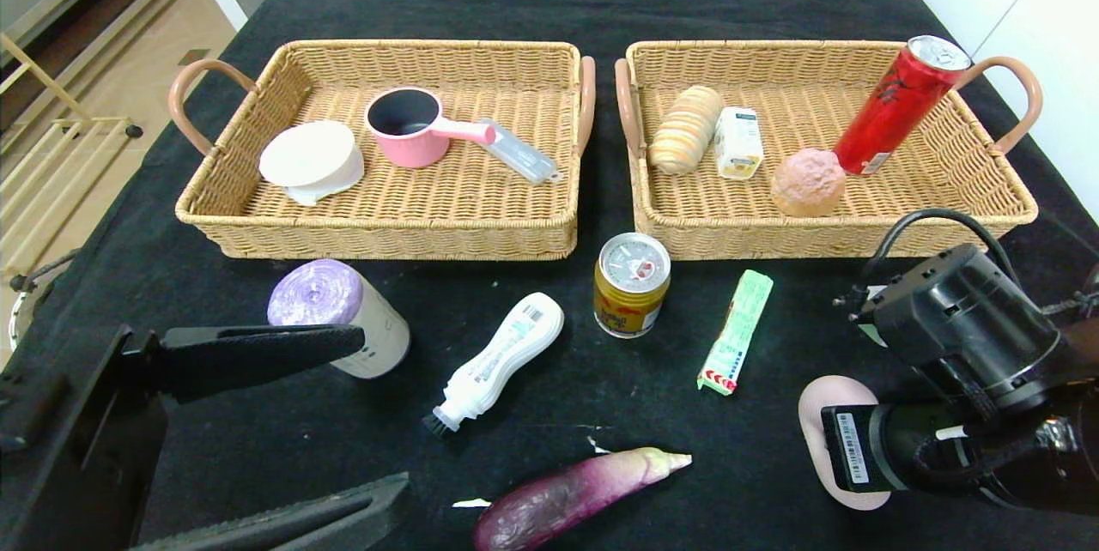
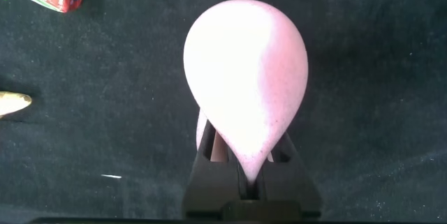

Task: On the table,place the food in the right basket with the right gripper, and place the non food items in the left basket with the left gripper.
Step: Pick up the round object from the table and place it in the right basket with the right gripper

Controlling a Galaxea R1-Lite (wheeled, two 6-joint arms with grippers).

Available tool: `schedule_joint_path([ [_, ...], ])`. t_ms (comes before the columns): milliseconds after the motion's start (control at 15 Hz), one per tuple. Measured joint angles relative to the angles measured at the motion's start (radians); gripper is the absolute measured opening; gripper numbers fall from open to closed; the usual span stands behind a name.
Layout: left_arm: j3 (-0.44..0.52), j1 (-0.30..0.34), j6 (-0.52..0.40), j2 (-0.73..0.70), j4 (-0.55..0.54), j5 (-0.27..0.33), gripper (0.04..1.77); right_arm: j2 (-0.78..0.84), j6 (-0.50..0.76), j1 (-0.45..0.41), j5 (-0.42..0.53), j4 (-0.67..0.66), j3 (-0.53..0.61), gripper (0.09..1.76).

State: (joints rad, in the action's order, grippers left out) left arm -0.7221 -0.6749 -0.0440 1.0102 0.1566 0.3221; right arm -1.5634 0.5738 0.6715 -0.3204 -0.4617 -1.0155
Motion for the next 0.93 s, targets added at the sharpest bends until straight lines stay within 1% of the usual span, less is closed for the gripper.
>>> schedule_joint_path([
  [600, 0.000, 0.000, 0.000, 0.003, 0.000, 0.000, 1.72, 0.029, -0.006, 0.014, 0.001, -0.013, -0.013, 0.17],
  [733, 0.001, 0.000, 0.000, 0.004, 0.000, 0.000, 1.72, 0.046, -0.015, 0.016, 0.000, -0.039, -0.038, 0.17],
  [933, 0.002, 0.000, 0.000, 0.007, 0.000, 0.000, 1.72, 0.069, -0.041, 0.017, -0.004, -0.106, -0.113, 0.17],
])
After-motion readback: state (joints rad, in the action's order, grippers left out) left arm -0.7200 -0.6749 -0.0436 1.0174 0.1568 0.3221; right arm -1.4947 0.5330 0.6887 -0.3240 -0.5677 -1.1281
